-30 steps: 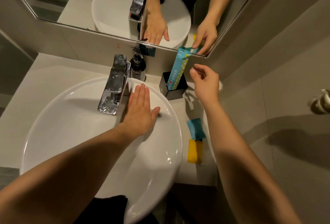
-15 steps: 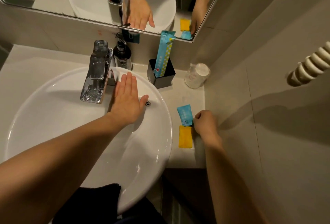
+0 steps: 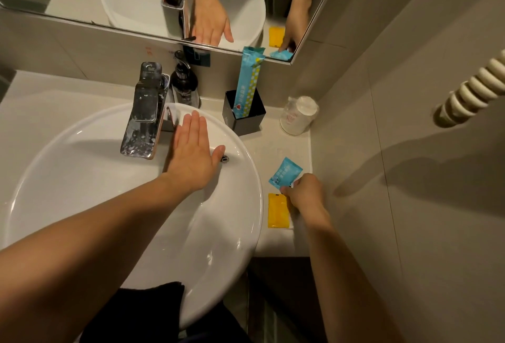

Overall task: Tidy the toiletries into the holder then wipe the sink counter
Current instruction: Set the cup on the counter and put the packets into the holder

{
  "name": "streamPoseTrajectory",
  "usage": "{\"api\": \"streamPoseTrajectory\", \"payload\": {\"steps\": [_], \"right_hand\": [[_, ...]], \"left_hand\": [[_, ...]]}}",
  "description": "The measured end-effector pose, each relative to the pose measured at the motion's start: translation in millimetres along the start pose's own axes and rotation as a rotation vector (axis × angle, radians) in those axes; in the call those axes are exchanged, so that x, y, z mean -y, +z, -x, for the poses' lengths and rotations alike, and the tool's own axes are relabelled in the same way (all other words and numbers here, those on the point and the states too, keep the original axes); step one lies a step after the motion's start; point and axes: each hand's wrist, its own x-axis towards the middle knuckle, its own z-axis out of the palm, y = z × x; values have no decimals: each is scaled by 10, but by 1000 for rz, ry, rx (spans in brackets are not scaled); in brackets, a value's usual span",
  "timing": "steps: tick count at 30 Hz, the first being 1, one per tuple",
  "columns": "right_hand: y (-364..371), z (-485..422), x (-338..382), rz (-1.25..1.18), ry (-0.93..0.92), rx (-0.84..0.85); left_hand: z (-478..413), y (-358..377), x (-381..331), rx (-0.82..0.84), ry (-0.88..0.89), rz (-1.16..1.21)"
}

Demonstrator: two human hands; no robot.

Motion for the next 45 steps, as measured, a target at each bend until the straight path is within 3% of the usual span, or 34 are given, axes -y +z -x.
{"api": "streamPoseTrajectory", "payload": {"steps": [7, 13, 17, 22, 30, 35, 45], "right_hand": [[-38, -4, -76, 0, -31, 73], [-165, 74, -56, -112, -93, -173], [-403, 264, 168, -260, -222, -296], [-690, 362, 719, -497, -499, -285], [-677, 94, 1595, -532, -748, -259], [-538, -89, 1711, -459, -762, -229], [-260, -481, 1569, -382, -624, -199]], "left_hand": [[-8, 15, 10, -1, -3, -10], [-11, 24, 7, 8, -6, 19], [-4, 31, 5, -14, 4, 17], [-5, 10, 6, 2, -3, 34], [-4, -8, 8, 8, 2, 22], [-6, -7, 9, 17, 5, 32], [-13, 6, 2, 20, 0, 13]]}}
